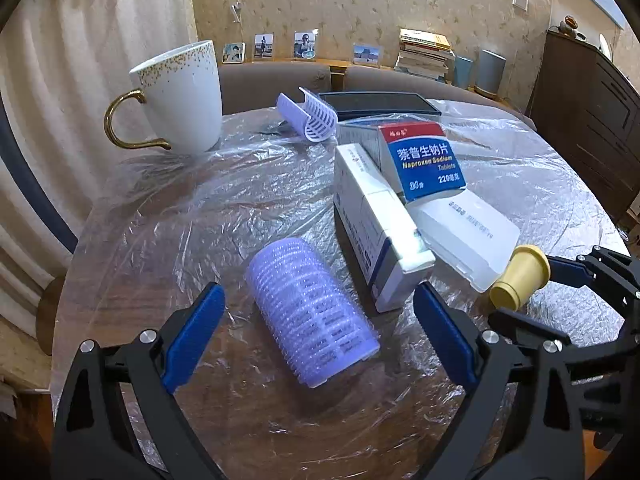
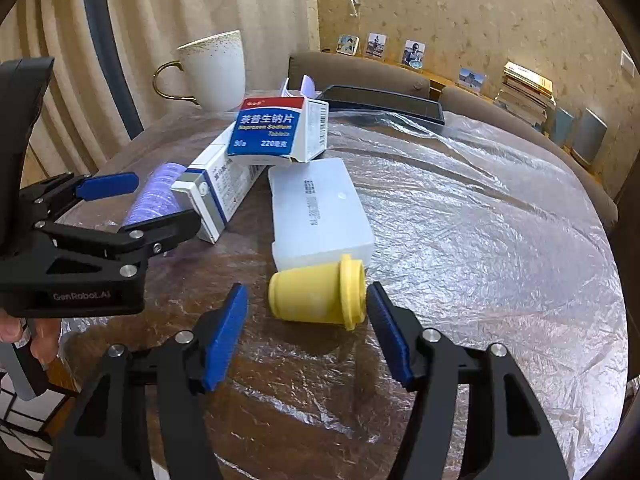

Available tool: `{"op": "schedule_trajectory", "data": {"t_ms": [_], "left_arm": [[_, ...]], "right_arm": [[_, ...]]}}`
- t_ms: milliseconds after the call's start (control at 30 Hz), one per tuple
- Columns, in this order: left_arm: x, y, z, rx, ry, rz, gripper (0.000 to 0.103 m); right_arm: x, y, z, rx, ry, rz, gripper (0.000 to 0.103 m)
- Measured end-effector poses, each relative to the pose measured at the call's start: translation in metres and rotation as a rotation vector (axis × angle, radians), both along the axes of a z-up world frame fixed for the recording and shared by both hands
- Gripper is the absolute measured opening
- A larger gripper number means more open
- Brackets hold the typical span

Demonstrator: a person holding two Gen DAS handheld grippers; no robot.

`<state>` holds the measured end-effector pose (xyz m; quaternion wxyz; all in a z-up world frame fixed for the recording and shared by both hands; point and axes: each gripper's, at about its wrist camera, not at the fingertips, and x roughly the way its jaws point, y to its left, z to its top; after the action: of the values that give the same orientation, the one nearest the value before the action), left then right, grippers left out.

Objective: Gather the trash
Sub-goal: 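Grasp the purple hair roller with the left tool while the right tool grasps the yellow cup, then carry the purple roller and yellow cup with both tools over the white bin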

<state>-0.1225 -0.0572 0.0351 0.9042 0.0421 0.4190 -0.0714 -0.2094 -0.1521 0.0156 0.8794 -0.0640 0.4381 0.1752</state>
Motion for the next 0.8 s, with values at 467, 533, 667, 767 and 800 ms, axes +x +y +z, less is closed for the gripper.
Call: {"op": "schedule_trajectory", "data": {"t_ms": [467, 533, 667, 767, 800], "left_arm": [[0.003, 0.002, -0.011, -0.017, 0.053, -0.018, 0.065], [0.003, 0.003, -0.011, -0.018, 0.055, -0.013, 0.057], [0.002, 0.004, -0.01, -0.024, 0.059, -0.012, 0.045], [0.001, 0.004, -0.009, -0.016, 0.06, -0.012, 0.045], [0.0, 0.004, -0.009, -0.013, 0.058, -0.012, 0.045]], "right_arm": [[-0.001, -0.004, -0.003, 0.007, 0.011, -0.02, 0.049], [-0.001, -0.004, -0.003, 0.011, 0.012, -0.021, 0.049], [-0.003, -0.004, -0.002, 0.021, 0.015, -0.018, 0.048], [-0.004, -0.005, -0.001, 0.021, 0.008, -0.027, 0.048], [-0.005, -0.005, 0.0, 0.022, 0.007, -0.029, 0.048]]}}
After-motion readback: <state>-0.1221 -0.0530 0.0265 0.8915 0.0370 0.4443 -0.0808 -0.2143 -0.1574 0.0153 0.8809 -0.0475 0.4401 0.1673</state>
